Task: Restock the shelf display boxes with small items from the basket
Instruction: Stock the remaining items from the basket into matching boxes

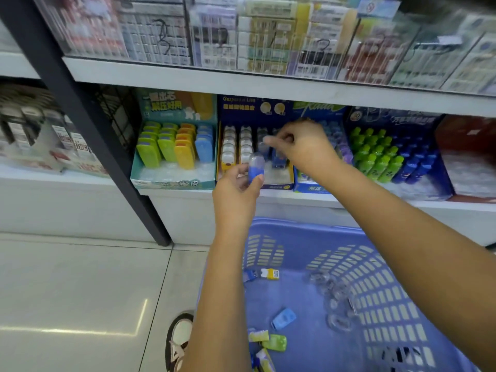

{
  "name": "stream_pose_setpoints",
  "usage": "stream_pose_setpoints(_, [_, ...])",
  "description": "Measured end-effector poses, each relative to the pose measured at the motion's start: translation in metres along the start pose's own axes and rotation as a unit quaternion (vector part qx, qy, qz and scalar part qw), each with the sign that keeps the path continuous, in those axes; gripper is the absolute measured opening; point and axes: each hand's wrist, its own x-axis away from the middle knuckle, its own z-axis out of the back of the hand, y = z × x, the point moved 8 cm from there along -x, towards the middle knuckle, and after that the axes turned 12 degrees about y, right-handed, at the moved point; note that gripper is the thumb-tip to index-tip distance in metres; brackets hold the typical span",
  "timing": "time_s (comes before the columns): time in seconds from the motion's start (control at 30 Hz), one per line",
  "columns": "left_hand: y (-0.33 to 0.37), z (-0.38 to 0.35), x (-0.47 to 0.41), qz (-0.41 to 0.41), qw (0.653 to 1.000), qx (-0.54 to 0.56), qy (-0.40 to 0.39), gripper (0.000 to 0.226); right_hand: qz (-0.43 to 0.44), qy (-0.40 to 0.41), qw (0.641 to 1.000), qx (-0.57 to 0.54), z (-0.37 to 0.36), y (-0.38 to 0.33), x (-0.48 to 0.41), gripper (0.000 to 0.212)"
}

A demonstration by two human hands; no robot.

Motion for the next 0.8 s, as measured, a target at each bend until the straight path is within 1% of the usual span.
stream_pose_setpoints(0.03, [0.007,0.003,0.000,-0.045,0.998,-0.034,0.031,0.022,-0.034,0.009,0.996,-0.083,0.000,-0.002,0.011,0.048])
stream_pose_setpoints(0.07, [0.013,0.005,0.002,-0.087,0.993,-0.061,0.053,0.021,-0.070,-0.007,0.987,-0.145,-0.003,-0.003,0.022,0.053])
stream_pose_setpoints(0.1, [0.019,0.004,0.005,-0.119,0.988,-0.078,0.062,0.020,-0.096,-0.035,0.978,-0.180,-0.009,-0.004,0.031,0.054])
stream_pose_setpoints(0.17, [0.026,-0.001,0.012,-0.153,0.983,-0.082,0.065,0.021,-0.112,-0.065,0.971,-0.202,-0.017,-0.004,0.037,0.043])
stream_pose_setpoints(0.23, [0.027,-0.005,0.015,-0.162,0.983,-0.075,0.050,0.032,-0.094,-0.042,0.973,-0.205,-0.011,-0.003,0.028,0.026])
stream_pose_setpoints(0.27, [0.026,-0.008,0.015,-0.171,0.980,-0.097,0.034,0.040,-0.069,-0.020,0.979,-0.192,-0.006,-0.003,0.022,0.020])
stream_pose_setpoints(0.3, [0.024,-0.012,0.015,-0.186,0.972,-0.141,0.012,0.046,-0.031,0.006,0.987,-0.157,0.001,-0.004,0.016,0.018])
stream_pose_setpoints(0.37, [0.013,-0.022,0.014,-0.217,0.937,-0.270,-0.047,0.051,0.027,0.042,0.995,-0.088,0.005,-0.003,0.005,0.021])
stream_pose_setpoints(0.43, [-0.001,-0.030,0.015,-0.224,0.896,-0.371,-0.100,0.053,0.045,0.032,0.997,-0.060,-0.005,0.002,-0.005,0.021])
stream_pose_setpoints(0.47, [-0.006,-0.031,0.016,-0.222,0.886,-0.392,-0.111,0.055,0.052,0.017,0.997,-0.048,-0.013,0.003,-0.009,0.022])
stream_pose_setpoints(0.53, [-0.008,-0.031,0.016,-0.228,0.879,-0.403,-0.113,0.056,0.064,-0.015,0.997,-0.038,-0.026,0.004,-0.013,0.021])
stream_pose_setpoints(0.63, [-0.008,-0.030,0.013,-0.234,0.874,-0.406,-0.127,0.056,0.088,-0.038,0.995,-0.040,-0.037,0.003,-0.015,0.020])
stream_pose_setpoints(0.7, [-0.009,-0.030,0.011,-0.226,0.876,-0.403,-0.137,0.056,0.094,-0.047,0.994,-0.033,-0.041,0.003,-0.017,0.021])
stream_pose_setpoints(0.8, [-0.008,-0.031,0.010,-0.223,0.875,-0.406,-0.141,0.056,0.119,-0.039,0.992,0.024,-0.041,-0.001,-0.022,0.025])
